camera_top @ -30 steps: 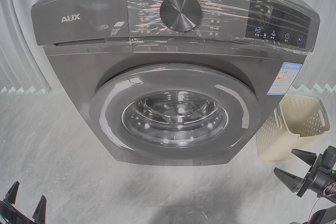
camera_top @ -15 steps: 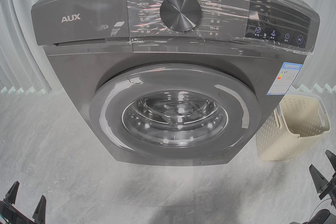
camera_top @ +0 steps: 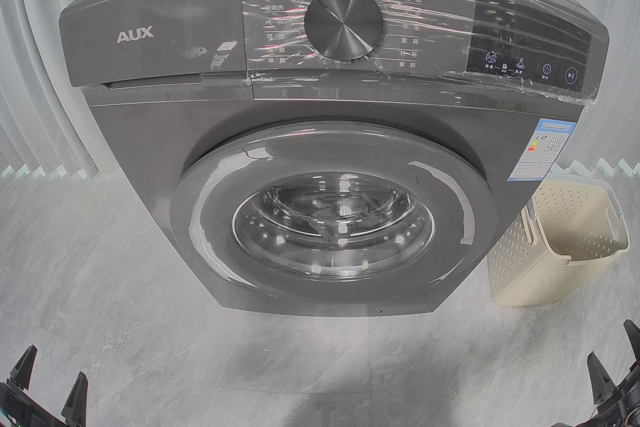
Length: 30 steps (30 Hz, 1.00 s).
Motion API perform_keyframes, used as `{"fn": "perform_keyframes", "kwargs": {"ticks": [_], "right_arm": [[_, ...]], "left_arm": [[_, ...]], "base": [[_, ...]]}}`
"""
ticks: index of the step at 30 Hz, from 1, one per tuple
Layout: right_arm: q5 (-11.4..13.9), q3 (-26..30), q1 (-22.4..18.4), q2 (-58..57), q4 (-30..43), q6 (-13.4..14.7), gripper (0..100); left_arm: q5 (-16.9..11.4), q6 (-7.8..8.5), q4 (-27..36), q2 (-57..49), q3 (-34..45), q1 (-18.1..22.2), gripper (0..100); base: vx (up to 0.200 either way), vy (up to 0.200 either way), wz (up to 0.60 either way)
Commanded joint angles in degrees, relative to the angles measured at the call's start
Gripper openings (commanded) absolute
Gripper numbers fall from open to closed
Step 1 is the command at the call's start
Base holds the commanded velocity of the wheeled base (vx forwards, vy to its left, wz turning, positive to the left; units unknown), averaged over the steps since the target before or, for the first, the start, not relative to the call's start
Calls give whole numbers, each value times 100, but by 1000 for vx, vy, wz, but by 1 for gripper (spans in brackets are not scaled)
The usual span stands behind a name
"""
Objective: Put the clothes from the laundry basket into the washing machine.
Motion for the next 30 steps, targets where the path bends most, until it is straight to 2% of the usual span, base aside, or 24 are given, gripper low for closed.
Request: {"fn": "perform_keyframes", "kwargs": {"ticks": [1, 3, 8, 30], "right_arm": [[-502, 99, -46, -267, 132, -261, 100], [-616, 99, -46, -267, 317, -314, 100], [-695, 99, -37, -267, 343, -138, 100], [-704, 99, -46, -267, 326, -86, 100]], "left_arm": [[7, -19, -1, -75, 92, -4, 100], [7, -19, -1, -84, 92, 4, 100], [16, -37, -1, -84, 92, -4, 100], [16, -72, 8, -75, 84, -4, 100]], "base": [[0, 0, 0], [0, 0, 0], [0, 0, 0], [0, 0, 0]]}}
